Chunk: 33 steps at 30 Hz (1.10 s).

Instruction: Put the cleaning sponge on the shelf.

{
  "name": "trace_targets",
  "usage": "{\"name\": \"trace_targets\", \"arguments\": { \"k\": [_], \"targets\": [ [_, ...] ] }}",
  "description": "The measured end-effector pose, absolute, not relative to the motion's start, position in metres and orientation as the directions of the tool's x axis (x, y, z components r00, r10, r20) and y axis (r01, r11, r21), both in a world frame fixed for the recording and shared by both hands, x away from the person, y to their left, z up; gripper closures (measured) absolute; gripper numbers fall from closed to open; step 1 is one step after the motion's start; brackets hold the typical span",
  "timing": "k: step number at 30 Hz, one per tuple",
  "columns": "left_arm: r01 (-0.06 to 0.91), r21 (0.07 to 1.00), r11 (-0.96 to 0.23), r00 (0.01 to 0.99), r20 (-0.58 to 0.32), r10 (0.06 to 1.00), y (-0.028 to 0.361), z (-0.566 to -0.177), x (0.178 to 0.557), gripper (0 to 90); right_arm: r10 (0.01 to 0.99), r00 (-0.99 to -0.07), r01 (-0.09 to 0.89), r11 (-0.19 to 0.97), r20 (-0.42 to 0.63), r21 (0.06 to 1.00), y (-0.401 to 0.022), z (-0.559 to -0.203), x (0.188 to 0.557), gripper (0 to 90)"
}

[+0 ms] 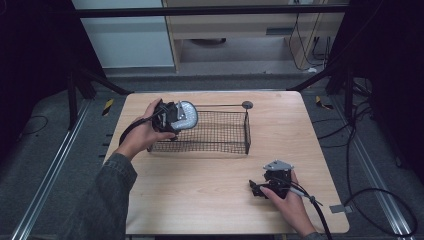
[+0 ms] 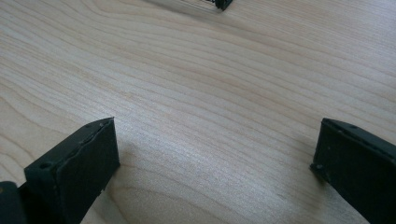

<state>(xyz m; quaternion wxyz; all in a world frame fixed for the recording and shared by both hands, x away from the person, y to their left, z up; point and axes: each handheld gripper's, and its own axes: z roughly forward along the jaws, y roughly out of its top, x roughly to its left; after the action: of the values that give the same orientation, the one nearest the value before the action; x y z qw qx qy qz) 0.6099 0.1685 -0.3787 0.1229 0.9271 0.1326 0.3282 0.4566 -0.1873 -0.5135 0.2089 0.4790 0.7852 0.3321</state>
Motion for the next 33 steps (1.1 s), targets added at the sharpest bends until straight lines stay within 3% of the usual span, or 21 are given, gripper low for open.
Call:
{"name": "trace_targets", "arguments": {
  "k": [18, 25, 33],
  "targets": [
    [0.190, 0.318, -0.929, 0.771, 0.538, 0.342, 0.1698, -0.3859, 0.6180, 8.0, 0.892, -0.452, 0.616, 0.316, -0.004, 0.722, -0.1870, -0.5133, 0.4565, 0.4],
    [0.219, 0.351, -0.910, 0.783, 0.493, 0.379, 0.1743, -0.3862, 0.6188, 3.1, 0.892, -0.453, 0.615, 0.317, -0.006, 0.722, -0.1871, -0.5133, 0.4565, 0.4],
    [0.214, 0.377, -0.901, 0.779, 0.490, 0.391, 0.1748, -0.3826, 0.6184, 4.5, 0.892, -0.453, 0.616, 0.318, -0.007, 0.721, -0.1872, -0.5134, 0.4565, 0.4]
  ]
}}
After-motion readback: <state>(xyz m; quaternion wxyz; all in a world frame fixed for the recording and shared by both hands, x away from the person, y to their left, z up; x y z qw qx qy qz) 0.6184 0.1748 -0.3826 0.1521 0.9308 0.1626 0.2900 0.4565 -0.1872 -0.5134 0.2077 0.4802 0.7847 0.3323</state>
